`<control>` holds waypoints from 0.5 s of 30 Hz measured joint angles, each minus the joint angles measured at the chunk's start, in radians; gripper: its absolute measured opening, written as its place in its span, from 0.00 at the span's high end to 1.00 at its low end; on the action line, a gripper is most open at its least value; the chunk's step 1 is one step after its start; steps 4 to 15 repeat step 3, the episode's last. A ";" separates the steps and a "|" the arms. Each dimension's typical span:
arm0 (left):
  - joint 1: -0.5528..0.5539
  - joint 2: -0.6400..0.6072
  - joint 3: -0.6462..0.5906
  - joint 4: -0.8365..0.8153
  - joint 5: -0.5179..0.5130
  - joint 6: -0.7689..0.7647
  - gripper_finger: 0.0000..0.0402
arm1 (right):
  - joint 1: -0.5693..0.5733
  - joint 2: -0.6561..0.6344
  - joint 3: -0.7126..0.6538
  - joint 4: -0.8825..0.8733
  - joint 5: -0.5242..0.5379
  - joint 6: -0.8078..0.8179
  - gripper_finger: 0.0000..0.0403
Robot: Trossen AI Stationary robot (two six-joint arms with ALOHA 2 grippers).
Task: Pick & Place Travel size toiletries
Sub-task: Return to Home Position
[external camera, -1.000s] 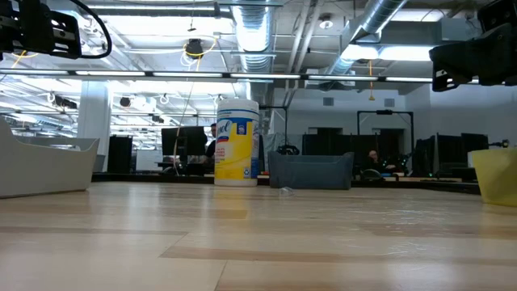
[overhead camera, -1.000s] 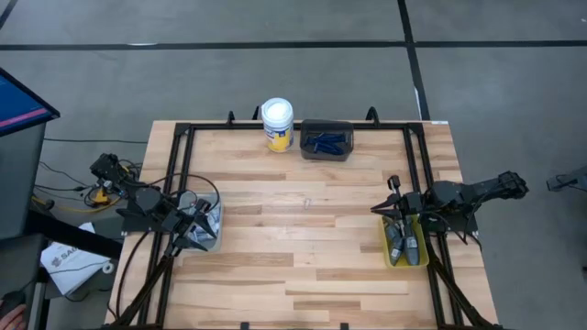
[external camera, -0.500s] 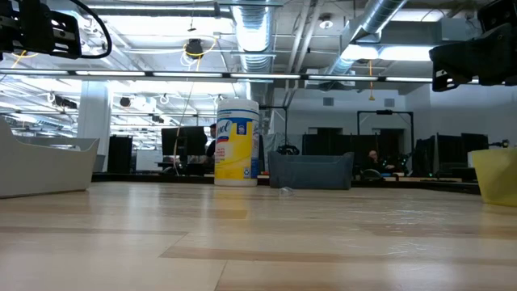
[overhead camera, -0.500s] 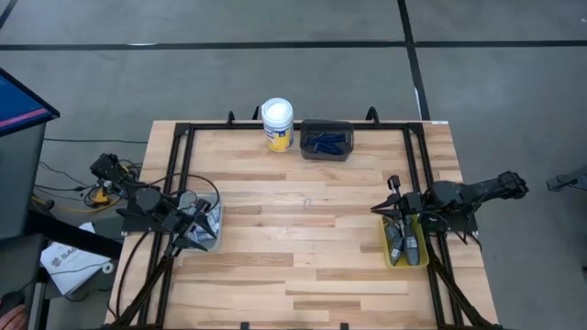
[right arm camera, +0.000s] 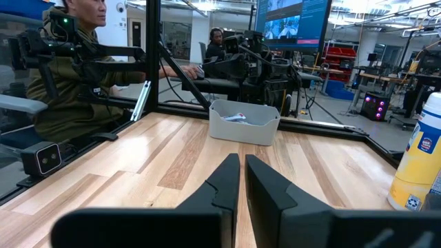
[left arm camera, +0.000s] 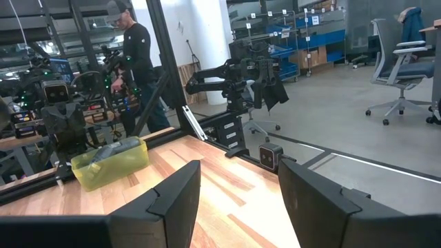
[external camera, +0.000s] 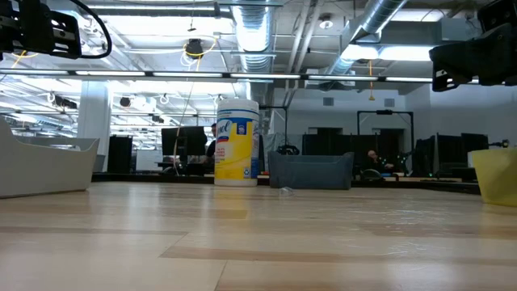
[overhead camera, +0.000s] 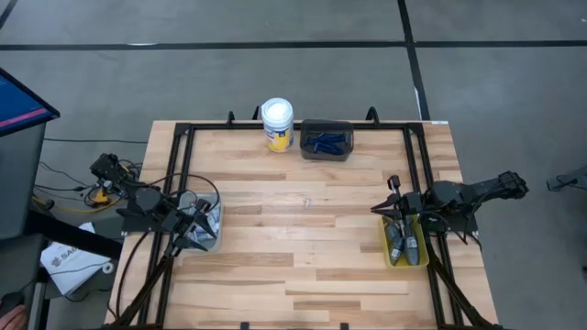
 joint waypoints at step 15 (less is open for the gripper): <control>0.000 0.000 0.000 0.000 0.000 0.000 0.52 | 0.000 0.000 0.000 0.000 0.000 0.000 0.96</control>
